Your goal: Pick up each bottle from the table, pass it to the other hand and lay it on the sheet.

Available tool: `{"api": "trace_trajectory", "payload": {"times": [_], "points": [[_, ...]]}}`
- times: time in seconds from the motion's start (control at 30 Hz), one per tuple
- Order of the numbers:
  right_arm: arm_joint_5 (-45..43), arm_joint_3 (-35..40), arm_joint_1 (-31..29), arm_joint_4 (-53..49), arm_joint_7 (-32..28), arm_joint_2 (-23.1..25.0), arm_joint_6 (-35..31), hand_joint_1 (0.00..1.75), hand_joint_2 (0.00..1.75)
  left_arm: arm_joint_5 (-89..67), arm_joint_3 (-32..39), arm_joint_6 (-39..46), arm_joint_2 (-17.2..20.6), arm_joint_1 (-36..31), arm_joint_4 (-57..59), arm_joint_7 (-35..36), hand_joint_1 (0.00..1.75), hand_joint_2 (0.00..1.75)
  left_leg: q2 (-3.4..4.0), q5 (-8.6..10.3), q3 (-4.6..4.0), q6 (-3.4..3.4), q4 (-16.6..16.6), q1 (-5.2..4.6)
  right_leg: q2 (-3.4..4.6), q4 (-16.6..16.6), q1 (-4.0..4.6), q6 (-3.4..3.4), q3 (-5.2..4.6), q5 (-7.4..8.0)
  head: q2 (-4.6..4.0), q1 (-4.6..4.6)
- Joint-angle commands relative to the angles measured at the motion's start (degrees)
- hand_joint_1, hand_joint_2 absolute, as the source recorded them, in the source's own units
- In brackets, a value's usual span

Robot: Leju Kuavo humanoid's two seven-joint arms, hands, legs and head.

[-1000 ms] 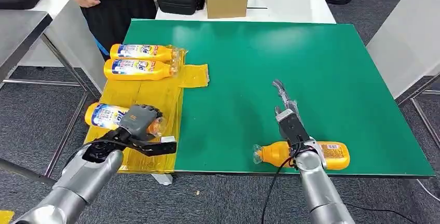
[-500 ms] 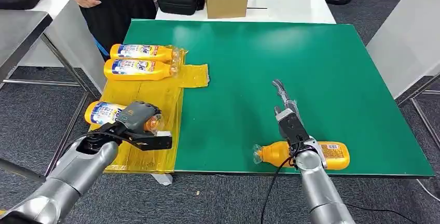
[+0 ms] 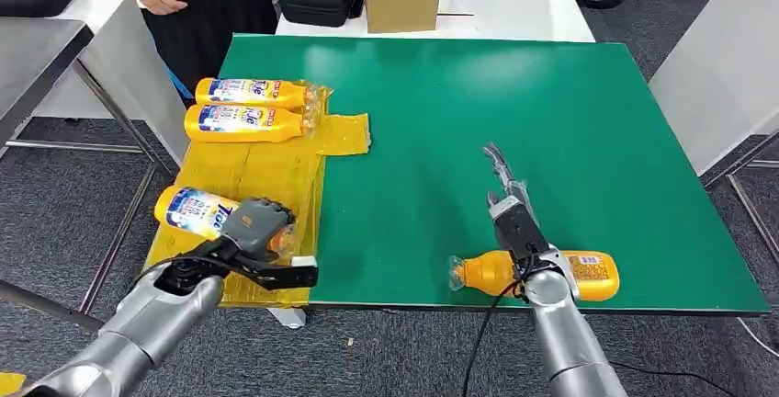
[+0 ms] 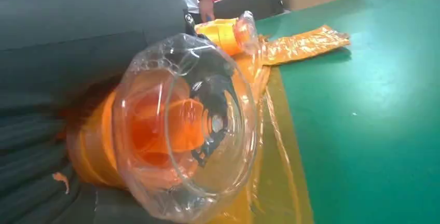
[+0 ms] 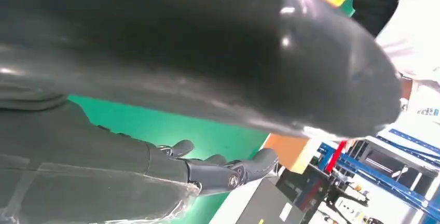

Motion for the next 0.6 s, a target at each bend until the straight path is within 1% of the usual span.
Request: {"api": "trace_trajectory", "payload": {"times": [0.03, 0.17, 0.2, 0.23, 0.27, 0.3, 0.33, 0.37, 0.4, 0.47, 0.5, 0.53, 0.57, 0.6], "points": [[0.0, -1.4, -0.7, 0.7, 0.2, -0.2, 0.4, 0.0, 0.0, -0.4, -3.0, 0.0, -2.2, -0.4, 5.8, 0.4, 1.75, 1.75, 0.02, -0.13, 0.34, -0.12, 0.0, 0.06, -0.02, 0.0, 0.07, -0.11, 0.35, -0.13, 0.0, 0.0], [0.1, -1.5, -0.2, -0.2, 0.5, -0.3, 1.0, 0.0, 0.0, -3.4, -3.6, 3.4, -4.7, 1.6, 7.8, 3.0, 1.75, 1.75, 0.01, -0.06, 0.28, -0.06, -0.1, -0.01, -0.02, -0.1, 0.0, -0.06, 0.26, -0.07, 0.0, 0.0], [0.1, -1.5, 0.0, -0.4, 0.6, -0.2, 1.0, 0.0, 0.0, -3.6, -3.4, 3.6, -5.3, 2.1, 8.1, 3.0, 1.75, 1.75, 0.04, -0.16, 0.48, -0.11, -0.1, 0.04, -0.01, -0.1, 0.06, -0.1, 0.47, -0.16, 0.0, -0.02], [0.1, -1.5, 0.0, -0.4, 0.6, -0.1, 1.0, 0.0, 0.0, -3.7, -3.4, 3.9, -5.4, 2.4, 8.1, 3.1, 1.75, 1.75, 0.03, -0.1, 0.35, -0.07, -0.1, 0.0, -0.01, -0.1, 0.01, -0.07, 0.33, -0.11, 0.0, -0.02], [0.1, -1.5, 0.1, -0.5, 0.6, 0.0, 1.0, 0.0, 0.0, -3.9, -3.5, 4.0, -5.4, 2.5, 8.1, 3.2, 1.75, 1.75, 0.07, -0.22, 0.53, -0.12, 0.0, 0.06, 0.02, -0.1, 0.08, -0.12, 0.53, -0.2, 0.0, -0.02], [0.2, -1.8, 0.8, -1.4, 0.8, 0.2, 1.0, 0.0, 0.0, -4.4, -3.1, 4.9, -6.1, 2.8, 8.7, 3.3, 1.75, 1.75, 0.05, -0.13, 0.4, -0.08, -0.1, 0.02, 0.01, -0.1, 0.03, -0.08, 0.38, -0.13, 0.0, 0.0], [0.4, -1.9, 1.2, -2.0, 1.0, 0.3, 1.0, 0.0, 0.0, -4.8, -2.7, 5.1, -6.5, 3.0, 8.8, 3.1, 1.75, 1.75, 0.03, -0.23, 0.51, -0.13, 0.0, 0.07, -0.02, -0.1, 0.08, -0.12, 0.52, -0.21, 0.0, -0.02], [0.4, -2.0, 1.3, -2.3, 1.1, 0.4, 1.0, 0.0, 0.0, -5.0, -2.6, 5.1, -6.7, 3.0, 8.8, 3.2, 1.55, 1.75, 0.01, -0.15, 0.4, -0.1, 0.0, 0.04, -0.03, -0.1, 0.04, -0.09, 0.42, -0.15, 0.0, 0.0], [0.4, -2.1, 1.4, -2.4, 1.1, 0.4, 1.0, 0.0, 0.0, -5.2, -2.7, 5.2, -6.9, 3.1, 8.8, 3.3, 1.55, 1.75, 0.01, -0.23, 0.54, -0.14, 0.0, 0.08, -0.03, -0.1, 0.09, -0.13, 0.57, -0.22, 0.0, -0.02], [0.4, -2.1, 1.4, -2.4, 1.1, 0.4, 1.0, 0.0, 0.0, -5.2, -2.7, 5.2, -6.9, 3.1, 8.8, 3.3, 1.55, 1.75, 0.02, -0.08, 0.26, -0.07, -0.1, 0.01, 0.0, -0.1, 0.01, -0.07, 0.26, -0.07, 0.0, 0.0], [0.4, -2.1, 1.4, -2.4, 1.1, 0.4, 1.0, 0.0, 0.0, -5.2, -2.7, 5.2, -6.9, 3.1, 8.8, 3.3, 1.55, 1.75, 0.04, -0.19, 0.44, -0.13, 0.0, 0.06, 0.0, 0.0, 0.06, -0.12, 0.46, -0.17, 0.0, 0.0], [0.4, -2.1, 1.4, -2.4, 1.1, 0.4, 1.0, 0.0, 0.0, -5.2, -2.7, 5.2, -6.9, 3.1, 8.8, 3.3, 1.55, 1.75, 0.04, -0.13, 0.35, -0.1, 0.0, 0.01, 0.01, 0.0, 0.01, -0.09, 0.35, -0.12, 0.0, -0.02], [0.4, -2.1, 1.4, -2.4, 1.1, 0.4, 1.1, 0.0, 0.0, -5.2, -2.6, 5.2, -6.9, 3.0, 8.8, 3.3, 1.27, 1.75, 0.12, -0.21, 0.49, -0.14, 0.0, 0.07, 0.08, 0.0, 0.08, -0.14, 0.48, -0.16, 0.0, 0.0], [0.5, -2.3, 1.6, -2.7, 1.2, 0.4, 1.1, 0.0, 0.0, -5.2, -2.2, 5.2, -7.0, 3.3, 8.6, 3.2, 0.51, 1.75, 0.06, -0.12, 0.36, -0.1, -0.1, 0.02, 0.03, 0.0, 0.03, -0.1, 0.36, -0.1, 0.0, -0.02]]}}
